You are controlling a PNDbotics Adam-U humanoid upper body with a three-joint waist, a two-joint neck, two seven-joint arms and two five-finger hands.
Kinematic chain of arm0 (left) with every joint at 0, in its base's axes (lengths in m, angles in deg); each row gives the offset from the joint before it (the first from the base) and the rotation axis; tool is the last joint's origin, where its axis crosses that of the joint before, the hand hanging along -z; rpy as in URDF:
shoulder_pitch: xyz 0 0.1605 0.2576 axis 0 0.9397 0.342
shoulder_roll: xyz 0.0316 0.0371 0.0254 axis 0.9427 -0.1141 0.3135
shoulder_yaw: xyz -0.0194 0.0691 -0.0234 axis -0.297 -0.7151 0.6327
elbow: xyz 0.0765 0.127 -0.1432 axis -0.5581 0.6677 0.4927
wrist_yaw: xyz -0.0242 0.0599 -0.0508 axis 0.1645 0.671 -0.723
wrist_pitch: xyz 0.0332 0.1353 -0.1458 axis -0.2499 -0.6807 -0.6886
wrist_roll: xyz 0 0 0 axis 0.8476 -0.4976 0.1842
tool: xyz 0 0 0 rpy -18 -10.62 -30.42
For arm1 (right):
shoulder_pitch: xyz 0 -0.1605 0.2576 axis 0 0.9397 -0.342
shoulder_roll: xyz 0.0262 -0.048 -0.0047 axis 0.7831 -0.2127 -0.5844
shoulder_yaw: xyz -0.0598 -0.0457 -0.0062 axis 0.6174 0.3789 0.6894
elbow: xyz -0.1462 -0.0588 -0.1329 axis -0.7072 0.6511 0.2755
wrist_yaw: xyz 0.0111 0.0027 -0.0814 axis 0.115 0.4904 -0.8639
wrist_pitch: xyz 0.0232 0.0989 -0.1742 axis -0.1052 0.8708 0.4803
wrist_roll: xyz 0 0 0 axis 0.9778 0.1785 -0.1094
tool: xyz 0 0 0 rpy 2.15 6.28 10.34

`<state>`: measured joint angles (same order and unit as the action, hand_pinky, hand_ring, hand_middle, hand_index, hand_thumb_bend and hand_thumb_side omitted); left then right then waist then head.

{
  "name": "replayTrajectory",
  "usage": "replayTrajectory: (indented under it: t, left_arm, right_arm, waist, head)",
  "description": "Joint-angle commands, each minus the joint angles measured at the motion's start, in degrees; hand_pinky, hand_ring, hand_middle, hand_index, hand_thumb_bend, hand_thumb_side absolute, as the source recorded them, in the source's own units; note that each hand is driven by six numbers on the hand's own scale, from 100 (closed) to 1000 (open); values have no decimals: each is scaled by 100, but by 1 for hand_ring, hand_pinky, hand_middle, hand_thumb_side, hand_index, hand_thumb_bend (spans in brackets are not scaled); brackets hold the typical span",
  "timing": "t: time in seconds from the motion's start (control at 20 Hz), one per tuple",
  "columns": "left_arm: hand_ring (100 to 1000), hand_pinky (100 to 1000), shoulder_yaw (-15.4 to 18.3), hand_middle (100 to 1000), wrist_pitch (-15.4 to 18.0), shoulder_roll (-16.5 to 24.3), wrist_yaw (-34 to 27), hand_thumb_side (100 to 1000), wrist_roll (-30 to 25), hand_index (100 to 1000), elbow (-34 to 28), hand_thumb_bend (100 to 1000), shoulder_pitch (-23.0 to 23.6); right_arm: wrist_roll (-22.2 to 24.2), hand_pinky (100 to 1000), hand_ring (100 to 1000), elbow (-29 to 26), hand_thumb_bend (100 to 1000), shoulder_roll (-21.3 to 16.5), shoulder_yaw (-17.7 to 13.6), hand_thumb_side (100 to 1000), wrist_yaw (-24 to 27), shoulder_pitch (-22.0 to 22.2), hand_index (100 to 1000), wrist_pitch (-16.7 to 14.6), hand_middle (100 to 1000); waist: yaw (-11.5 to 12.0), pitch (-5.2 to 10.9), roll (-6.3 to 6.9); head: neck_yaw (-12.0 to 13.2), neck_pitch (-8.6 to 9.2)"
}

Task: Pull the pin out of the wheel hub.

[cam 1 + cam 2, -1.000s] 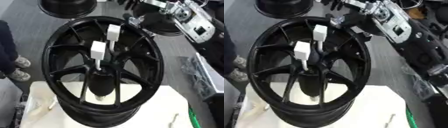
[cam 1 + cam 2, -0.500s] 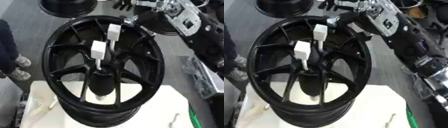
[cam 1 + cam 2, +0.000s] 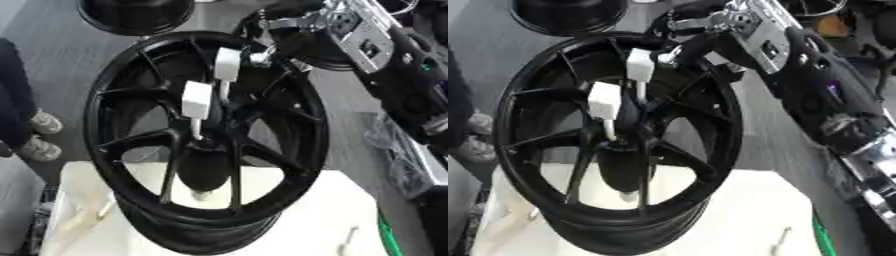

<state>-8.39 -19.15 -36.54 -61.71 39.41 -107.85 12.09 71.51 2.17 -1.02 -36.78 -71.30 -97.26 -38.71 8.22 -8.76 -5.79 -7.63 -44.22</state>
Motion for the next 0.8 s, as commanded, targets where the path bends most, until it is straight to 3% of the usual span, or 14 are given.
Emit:
replayTrajectory:
  t: [0.05,0.4,0.8]
  left_arm:
    - [514,552,23,512,15,49,17,819,-25,642,-81,655,-37]
    - [499,552,18,512,21,40,30,812,-45,642,-80,658,-39]
    - [497,551,11,513,23,30,39,807,-62,643,-79,660,-48]
  right_arm:
    - [341,809,807,-187,100,-37,-141,895,22,-169,944,33,879]
    - [715,805,803,-290,100,107,-170,903,-112,-204,950,135,880]
    - [720,799,793,-203,100,287,-98,728,-387,-221,950,-20,866]
  waist:
    - [3,90,49]
    - [31,90,59]
    - [66,89,62]
  head:
    - [-6,10]
    - [-37,10]
    - [-69,10]
